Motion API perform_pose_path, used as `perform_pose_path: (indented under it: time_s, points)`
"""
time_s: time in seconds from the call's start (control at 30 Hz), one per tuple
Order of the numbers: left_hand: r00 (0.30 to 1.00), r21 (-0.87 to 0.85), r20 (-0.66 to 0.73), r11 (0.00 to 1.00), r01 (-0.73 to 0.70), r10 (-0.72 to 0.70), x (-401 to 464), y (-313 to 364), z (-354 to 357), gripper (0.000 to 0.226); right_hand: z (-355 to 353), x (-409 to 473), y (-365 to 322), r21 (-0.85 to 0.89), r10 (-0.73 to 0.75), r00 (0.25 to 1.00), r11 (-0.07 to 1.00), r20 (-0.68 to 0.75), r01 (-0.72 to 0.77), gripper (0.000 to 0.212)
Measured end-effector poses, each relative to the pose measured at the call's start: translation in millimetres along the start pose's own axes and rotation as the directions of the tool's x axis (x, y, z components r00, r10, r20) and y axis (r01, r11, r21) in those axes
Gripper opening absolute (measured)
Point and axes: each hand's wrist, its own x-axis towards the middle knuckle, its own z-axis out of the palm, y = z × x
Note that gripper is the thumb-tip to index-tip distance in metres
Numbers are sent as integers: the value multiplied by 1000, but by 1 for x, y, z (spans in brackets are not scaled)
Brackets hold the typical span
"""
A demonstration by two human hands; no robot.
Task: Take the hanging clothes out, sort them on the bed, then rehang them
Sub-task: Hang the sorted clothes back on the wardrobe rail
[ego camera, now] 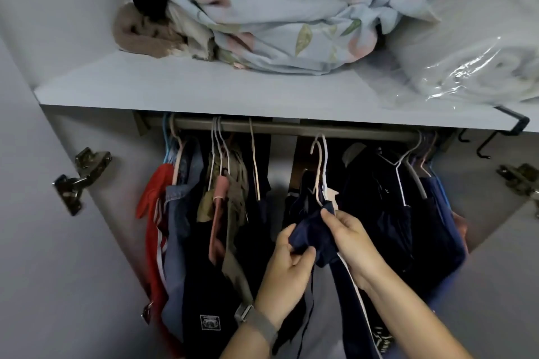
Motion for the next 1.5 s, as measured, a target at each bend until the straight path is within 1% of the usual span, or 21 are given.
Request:
perform_pose_path:
  time_s: [0.1, 0.13, 0.2, 0.27, 0.37, 0.47, 0.57, 0.63, 0.67, 0.73, 0.83, 0.9, 0.97, 1.07, 1.13, 1.23, 1.27, 1.33, 1.4, 1.47, 1.5]
  points:
    - [989, 64, -147, 997, 44, -34, 10, -5, -30, 45, 26, 42, -2, -113, -58, 998, 992, 11, 59, 33]
    - [983, 75, -179, 995, 58, -44, 12, -7, -41, 44, 33, 59, -2, -163, -93, 996, 982, 12, 94, 36]
    - [976, 79, -213, 994, 72, -54, 15, -8, -59, 34, 46, 89, -3, -255, -151, 988, 955, 25, 153, 44]
    - [971, 100, -236, 993, 56, -31, 18, -9, -73, 27, 58, 114, -1, -319, -197, 980, 927, 28, 196, 51]
    - [965, 132, -262, 991, 31, 5, 30, -9, -78, 21, 75, 131, 8, -404, -284, 958, 872, 37, 275, 45]
    - [964, 198, -265, 979, 48, 6, 45, -8, -68, 21, 86, 131, 23, -409, -336, 940, 852, 49, 326, 44]
    - [978, 288, -209, 955, 69, -8, 55, -8, -53, 26, 87, 128, 28, -353, -396, 918, 857, 11, 375, 45]
    - [987, 305, -161, 951, 50, 0, 61, -8, -43, 18, 86, 133, 22, -306, -413, 911, 869, -14, 389, 48]
    - [987, 318, -160, 948, 31, 21, 65, -7, -38, 14, 86, 139, 17, -284, -405, 914, 880, -26, 382, 48]
    - [975, 359, -208, 933, -1, 81, 76, -8, -33, 13, 87, 153, 8, -258, -360, 932, 904, -27, 342, 45]
    - [957, 490, -255, 872, 6, 136, 97, -12, -30, 21, 90, 165, 7, -253, -290, 957, 924, 28, 287, 40]
    - [955, 537, -264, 843, 29, 136, 109, -17, -28, 15, 91, 169, 19, -235, -248, 967, 938, 51, 253, 38]
    - [945, 547, -286, 837, 28, 156, 115, -22, -28, 6, 88, 174, 35, -213, -198, 979, 955, 55, 205, 36]
    - [930, 540, -305, 842, -7, 203, 119, -30, -30, 12, 78, 181, 48, -218, -155, 988, 964, 12, 153, 33]
    - [924, 536, -318, 844, -8, 210, 121, -33, -34, 16, 69, 184, 51, -201, -158, 987, 968, -38, 147, 31]
    - [927, 548, -316, 836, 5, 202, 125, -41, -36, 21, 52, 187, 53, -172, -184, 969, 973, -162, 156, 29]
    - [928, 563, -314, 826, 12, 200, 126, -43, -36, 21, 47, 188, 55, -181, -201, 962, 969, -183, 168, 30]
    - [930, 603, -309, 797, 30, 200, 125, -49, -33, 23, 37, 191, 59, -243, -227, 963, 952, -147, 187, 31]
    - [931, 603, -317, 796, 52, 180, 124, -52, -29, 25, 29, 192, 63, -318, -206, 977, 931, -52, 179, 31]
    - [932, 596, -344, 794, 121, 116, 125, -56, -28, 27, 20, 188, 63, -352, -156, 987, 923, 39, 159, 29]
    - [936, 595, -347, 785, 170, 61, 125, -57, -29, 27, 16, 185, 64, -387, -141, 986, 908, 84, 163, 27]
